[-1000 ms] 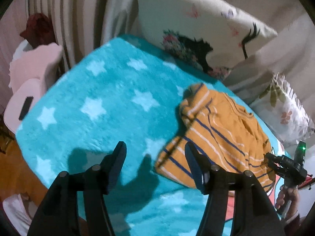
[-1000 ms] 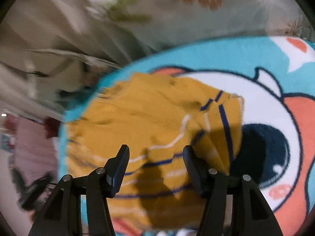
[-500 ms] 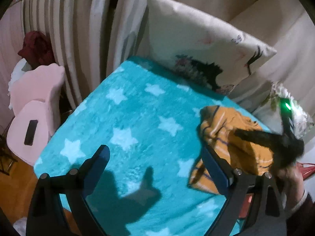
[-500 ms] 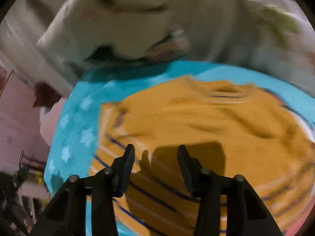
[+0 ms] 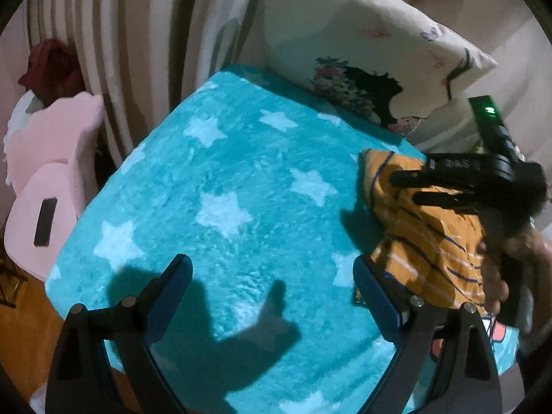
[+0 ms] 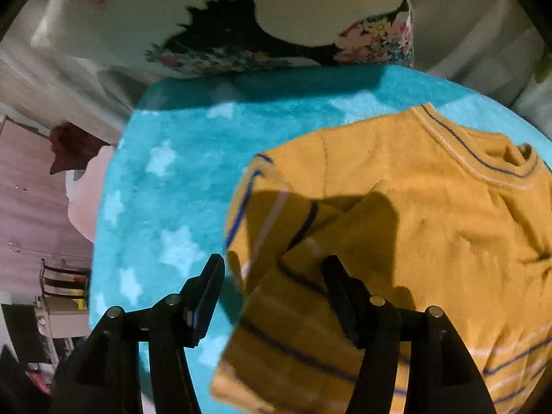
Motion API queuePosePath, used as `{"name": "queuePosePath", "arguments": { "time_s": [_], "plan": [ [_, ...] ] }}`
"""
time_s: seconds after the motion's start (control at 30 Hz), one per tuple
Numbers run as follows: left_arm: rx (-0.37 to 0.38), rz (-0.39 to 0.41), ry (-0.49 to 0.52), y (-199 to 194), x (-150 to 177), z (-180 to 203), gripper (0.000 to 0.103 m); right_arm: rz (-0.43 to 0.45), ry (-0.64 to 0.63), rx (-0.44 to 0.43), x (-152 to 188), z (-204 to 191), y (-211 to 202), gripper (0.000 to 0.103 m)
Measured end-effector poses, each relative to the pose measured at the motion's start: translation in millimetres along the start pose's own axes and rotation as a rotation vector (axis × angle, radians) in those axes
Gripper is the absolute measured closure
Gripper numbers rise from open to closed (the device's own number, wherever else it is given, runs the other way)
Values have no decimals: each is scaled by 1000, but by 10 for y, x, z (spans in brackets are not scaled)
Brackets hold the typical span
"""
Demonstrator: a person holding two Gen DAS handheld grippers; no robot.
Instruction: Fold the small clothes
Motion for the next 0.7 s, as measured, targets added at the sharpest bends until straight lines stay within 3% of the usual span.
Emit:
{"name": "queuePosePath", "arguments": {
  "time_s": [0.1,0.23,0.3,0.37,0.5,0.7],
  "plan": [
    [6,-24,-38,74,18,-84,9,-14,-45,53,119,-140,22,30],
    [30,-50,-62,119,70,-116,9,-67,-148,267,267,-172,341,29],
    [38,-57,-59,123,93,-105,9,-40,-199,376,273,-150,428,28],
    [43,-63,-50,130,117,-92,9,-27,-229,416,272,-168,463,30],
    [62,-69,-58,161,142,-94,9,-2,-243,425,246,-164,451,63],
    [99,-113,-90,291,204,-53,9,14,-155,313,208,-18,257,79]
  ]
}}
Point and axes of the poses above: each gripper's, at about its wrist camera, not at the fingertips, and y roughly the way its jaws point, z to its right, x to its underside, the point moved 8 cm from there along y, roughly the way its jaws point, and after that the axes turned 5 degrees about z, right-handed, at the moved point
